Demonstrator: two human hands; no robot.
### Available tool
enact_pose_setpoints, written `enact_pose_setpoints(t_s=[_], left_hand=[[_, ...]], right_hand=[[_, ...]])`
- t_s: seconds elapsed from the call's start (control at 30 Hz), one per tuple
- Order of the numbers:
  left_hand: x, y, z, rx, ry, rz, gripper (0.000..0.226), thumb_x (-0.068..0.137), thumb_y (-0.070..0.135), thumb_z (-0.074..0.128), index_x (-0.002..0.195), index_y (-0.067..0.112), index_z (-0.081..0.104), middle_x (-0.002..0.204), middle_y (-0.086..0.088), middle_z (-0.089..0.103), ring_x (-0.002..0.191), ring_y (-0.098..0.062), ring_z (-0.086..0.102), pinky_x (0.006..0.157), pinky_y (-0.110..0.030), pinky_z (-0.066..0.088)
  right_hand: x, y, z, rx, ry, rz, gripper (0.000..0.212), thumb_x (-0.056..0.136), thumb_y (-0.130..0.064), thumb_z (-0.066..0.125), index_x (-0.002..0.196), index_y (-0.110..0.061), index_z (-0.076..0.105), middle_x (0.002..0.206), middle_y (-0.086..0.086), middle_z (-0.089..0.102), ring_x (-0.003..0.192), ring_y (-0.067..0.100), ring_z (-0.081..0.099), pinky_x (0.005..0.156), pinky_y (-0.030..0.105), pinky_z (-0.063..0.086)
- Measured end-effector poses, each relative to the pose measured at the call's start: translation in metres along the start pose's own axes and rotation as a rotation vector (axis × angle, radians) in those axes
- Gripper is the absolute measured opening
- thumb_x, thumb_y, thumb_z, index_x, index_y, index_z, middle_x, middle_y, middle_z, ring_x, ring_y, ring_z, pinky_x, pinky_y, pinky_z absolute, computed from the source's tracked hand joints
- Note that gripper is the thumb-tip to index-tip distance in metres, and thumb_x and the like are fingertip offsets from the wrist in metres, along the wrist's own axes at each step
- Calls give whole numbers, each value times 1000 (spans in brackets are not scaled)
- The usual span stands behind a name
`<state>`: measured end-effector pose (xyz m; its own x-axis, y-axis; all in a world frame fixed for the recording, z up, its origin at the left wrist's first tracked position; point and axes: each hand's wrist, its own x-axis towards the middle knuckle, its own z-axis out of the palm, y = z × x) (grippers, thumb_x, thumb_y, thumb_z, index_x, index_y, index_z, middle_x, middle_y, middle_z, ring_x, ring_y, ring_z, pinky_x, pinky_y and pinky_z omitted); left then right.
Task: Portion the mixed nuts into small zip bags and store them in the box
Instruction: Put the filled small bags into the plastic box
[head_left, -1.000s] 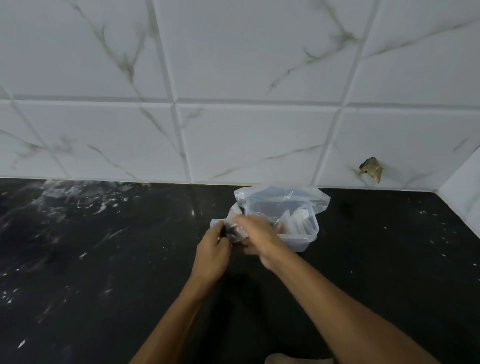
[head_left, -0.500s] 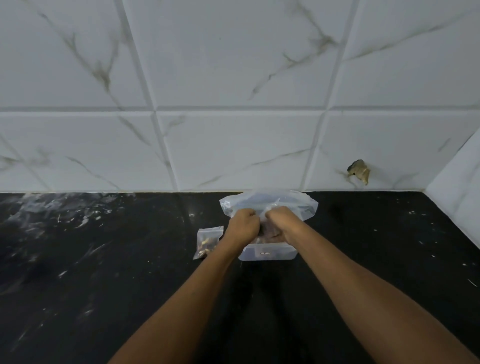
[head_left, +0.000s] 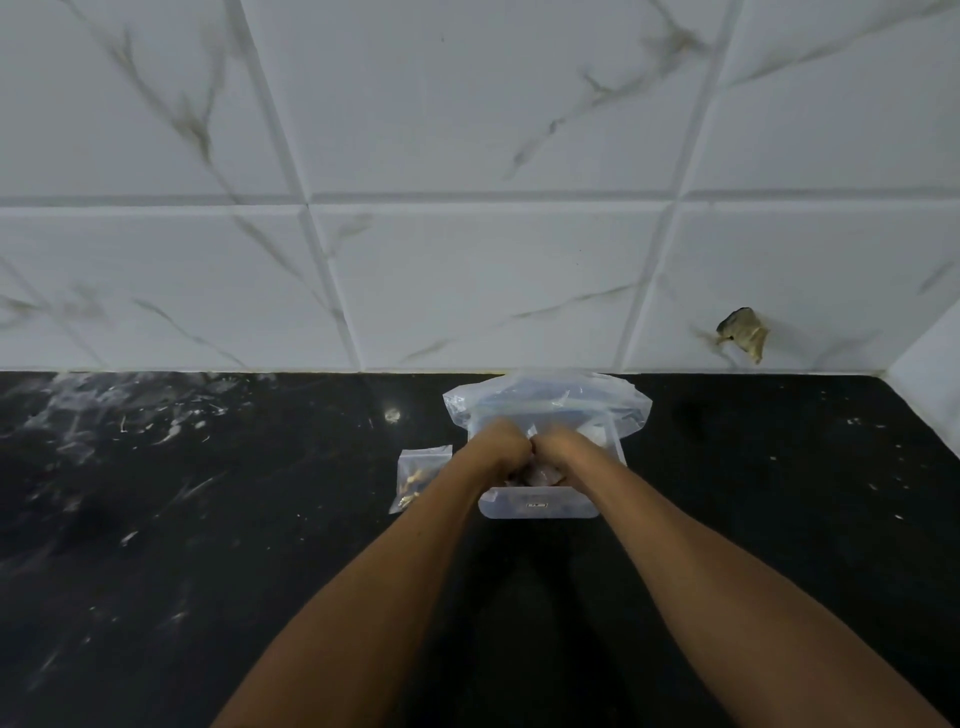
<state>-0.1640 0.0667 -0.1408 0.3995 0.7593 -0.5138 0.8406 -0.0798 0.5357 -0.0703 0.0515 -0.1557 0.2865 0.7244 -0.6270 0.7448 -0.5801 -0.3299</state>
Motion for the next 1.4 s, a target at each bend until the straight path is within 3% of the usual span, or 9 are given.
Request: enact_pose_setpoints(t_s=[0.23, 0.37, 0.53, 0.7, 0.87, 1.0, 1.07, 1.2, 1.4], left_hand=[[-32, -26, -2, -220, 487, 172, 24, 90, 7, 47, 80, 17, 67, 78, -1, 68, 72, -19, 65, 67, -29, 54], [-51, -72, -17, -443, 636, 120, 24, 95, 15, 49, 87, 27, 68, 83, 5, 71, 74, -15, 69, 68, -34, 60], [-44, -129, -26, -477, 594, -85, 23, 93, 18, 49, 87, 15, 72, 86, -5, 71, 81, -23, 67, 78, -37, 55], [-34, -150, -19, -562, 460, -181, 33, 88, 11, 47, 56, 18, 52, 63, -4, 52, 68, -22, 50, 67, -32, 41], [-13, -155, -12, -693, 348, -189, 30, 96, 9, 46, 112, -8, 65, 94, -13, 59, 88, -25, 55, 84, -38, 51], [6, -158, -13, -742, 273, -240, 15, 85, -8, 44, 80, -7, 59, 78, -19, 54, 66, -24, 54, 62, -31, 44], [14, -161, -15, -770, 259, -275, 18, 80, -13, 43, 89, -19, 57, 65, -15, 51, 58, -22, 51, 55, -30, 40], [1, -154, -17, -802, 226, -323, 19, 86, 6, 47, 95, 5, 64, 83, -15, 62, 76, -26, 58, 63, -32, 46], [-37, -153, -15, -1000, 266, -239, 19, 88, 4, 46, 92, -1, 64, 77, -17, 68, 77, -28, 64, 81, -45, 55]], right_hand=[[-31, 16, 11, 218, 367, -118, 17, 96, -26, 47, 94, -11, 56, 77, 2, 53, 80, 23, 54, 59, 28, 37], [-73, 4, 20, 390, 555, -282, 19, 94, -24, 53, 108, -13, 59, 101, -2, 64, 95, 19, 60, 75, 29, 44], [-102, -43, 64, 564, 360, -460, 21, 98, -19, 46, 108, -16, 63, 93, -7, 61, 83, 7, 56, 68, 22, 40], [-86, -72, 111, 611, 38, -305, 29, 97, -20, 40, 120, -12, 54, 98, 3, 58, 70, 6, 51, 57, 22, 36], [-48, -83, 120, 646, 140, -175, 40, 96, -20, 38, 133, -9, 46, 130, 11, 54, 104, 21, 57, 75, 27, 42], [-31, -82, 120, 688, 112, -130, 48, 95, -23, 42, 142, -11, 37, 136, 11, 53, 117, 25, 55, 83, 28, 41], [-25, -82, 122, 711, 91, -117, 51, 94, -24, 45, 143, -14, 36, 135, 10, 55, 118, 24, 56, 91, 30, 44], [-23, -83, 126, 834, 53, -106, 57, 90, -23, 51, 144, -17, 32, 135, 9, 56, 117, 23, 57, 99, 35, 46], [-38, -87, 130, 975, 22, -150, 80, 91, -28, 56, 155, -16, 8, 107, -2, 65, 108, 15, 61, 100, 36, 48]])
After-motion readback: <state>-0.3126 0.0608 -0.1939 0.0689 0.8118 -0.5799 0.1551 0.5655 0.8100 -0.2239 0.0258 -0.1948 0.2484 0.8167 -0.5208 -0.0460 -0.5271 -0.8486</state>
